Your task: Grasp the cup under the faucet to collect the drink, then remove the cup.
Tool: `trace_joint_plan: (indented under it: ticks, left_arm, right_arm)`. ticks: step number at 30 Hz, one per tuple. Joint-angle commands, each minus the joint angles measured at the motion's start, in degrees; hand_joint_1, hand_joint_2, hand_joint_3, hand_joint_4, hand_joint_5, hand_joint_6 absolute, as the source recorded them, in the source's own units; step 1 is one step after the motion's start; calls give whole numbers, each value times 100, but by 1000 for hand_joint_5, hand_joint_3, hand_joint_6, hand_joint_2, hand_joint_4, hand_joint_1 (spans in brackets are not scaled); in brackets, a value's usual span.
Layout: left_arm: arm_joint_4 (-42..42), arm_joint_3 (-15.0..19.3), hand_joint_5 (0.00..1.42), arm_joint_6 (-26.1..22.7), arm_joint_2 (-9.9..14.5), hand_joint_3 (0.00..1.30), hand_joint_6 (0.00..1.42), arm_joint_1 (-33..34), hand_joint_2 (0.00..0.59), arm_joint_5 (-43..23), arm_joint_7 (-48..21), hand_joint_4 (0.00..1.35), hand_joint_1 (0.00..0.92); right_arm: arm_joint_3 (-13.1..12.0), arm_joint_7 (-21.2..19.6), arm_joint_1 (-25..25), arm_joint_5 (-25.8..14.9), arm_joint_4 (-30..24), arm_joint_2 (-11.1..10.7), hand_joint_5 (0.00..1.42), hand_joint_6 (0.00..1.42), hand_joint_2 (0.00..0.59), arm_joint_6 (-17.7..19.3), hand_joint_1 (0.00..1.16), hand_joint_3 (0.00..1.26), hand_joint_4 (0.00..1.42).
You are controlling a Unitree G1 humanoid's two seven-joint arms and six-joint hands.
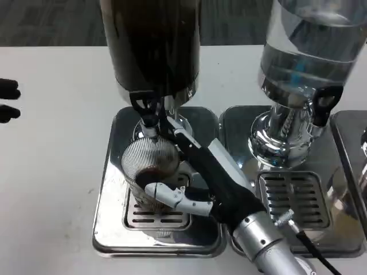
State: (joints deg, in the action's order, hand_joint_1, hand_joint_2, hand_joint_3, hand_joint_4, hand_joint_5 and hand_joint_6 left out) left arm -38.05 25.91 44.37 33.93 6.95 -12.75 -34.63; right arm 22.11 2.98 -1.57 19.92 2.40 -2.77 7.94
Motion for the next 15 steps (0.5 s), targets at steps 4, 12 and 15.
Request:
trace_joint_plan:
  ticks: [4, 12, 15]
  left_arm:
    - [-279, -111, 452, 217, 188, 374, 438, -29, 76, 84, 69, 346, 0]
    - [-285, -183, 460, 259, 208, 376, 439, -101, 78, 26, 32, 351, 0]
    - [-282, -212, 462, 259, 213, 376, 439, -115, 78, 14, 27, 352, 0]
  right_arm:
    - [-79, 24, -157, -141, 179, 28, 86, 215, 241, 139, 581, 57, 12]
    - [-123, 19, -303, -267, 499, 59, 86, 216, 246, 233, 576, 49, 8]
    - [-161, 34, -323, -349, 616, 74, 88, 216, 247, 280, 575, 48, 5]
